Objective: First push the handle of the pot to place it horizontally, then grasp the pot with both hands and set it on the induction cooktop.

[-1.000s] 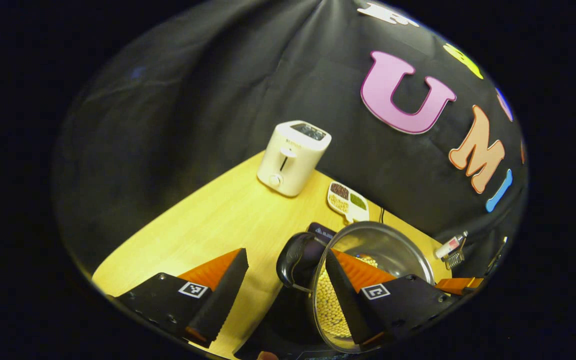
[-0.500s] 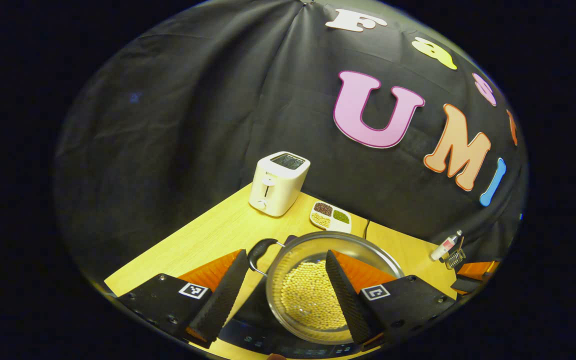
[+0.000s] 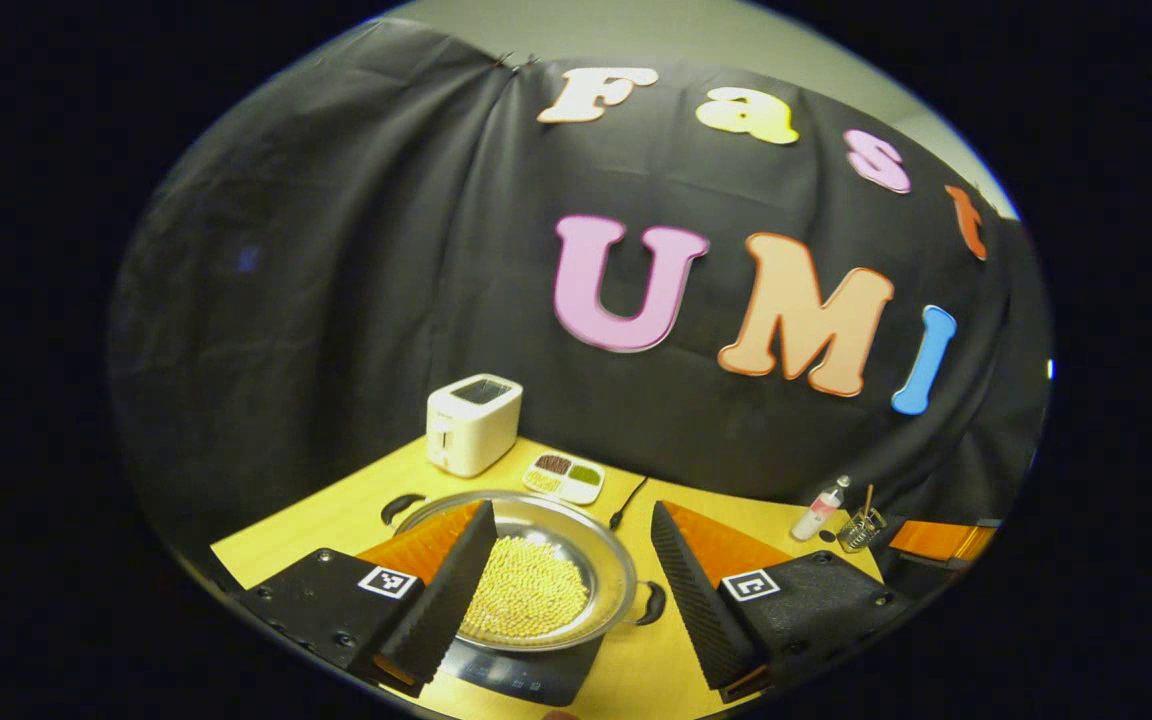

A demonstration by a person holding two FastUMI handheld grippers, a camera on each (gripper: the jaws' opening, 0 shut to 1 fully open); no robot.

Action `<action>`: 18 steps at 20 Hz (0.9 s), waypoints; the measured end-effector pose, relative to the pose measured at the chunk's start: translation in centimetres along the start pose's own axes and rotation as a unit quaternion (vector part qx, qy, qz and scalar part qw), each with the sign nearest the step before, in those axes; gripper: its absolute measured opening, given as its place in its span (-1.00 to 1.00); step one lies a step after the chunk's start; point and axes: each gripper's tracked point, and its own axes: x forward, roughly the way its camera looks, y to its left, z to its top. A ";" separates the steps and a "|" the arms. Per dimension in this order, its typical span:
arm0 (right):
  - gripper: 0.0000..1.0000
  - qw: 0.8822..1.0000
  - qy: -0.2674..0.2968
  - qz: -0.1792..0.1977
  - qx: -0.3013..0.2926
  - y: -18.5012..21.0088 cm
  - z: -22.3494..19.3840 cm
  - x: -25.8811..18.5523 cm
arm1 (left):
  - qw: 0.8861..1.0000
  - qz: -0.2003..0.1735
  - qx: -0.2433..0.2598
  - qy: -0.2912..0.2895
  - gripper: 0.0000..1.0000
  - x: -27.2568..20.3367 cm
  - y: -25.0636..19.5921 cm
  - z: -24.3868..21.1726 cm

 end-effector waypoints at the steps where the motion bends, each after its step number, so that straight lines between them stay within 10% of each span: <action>1: 0.99 1.000 -0.009 0.002 -0.006 -0.5 0.9 -0.9 | 1.000 0.001 0.019 -0.019 0.89 -0.8 -1.4 1.2; 8: 0.98 0.996 -0.066 -0.004 -0.056 -4.2 6.2 -7.1 | 0.994 -0.015 0.071 -0.086 0.89 -5.6 -10.0 4.3; 18: 0.99 0.989 -0.114 -0.035 -0.081 -8.8 7.7 -13.2 | 0.991 0.004 0.088 -0.103 0.80 -9.9 -10.8 3.0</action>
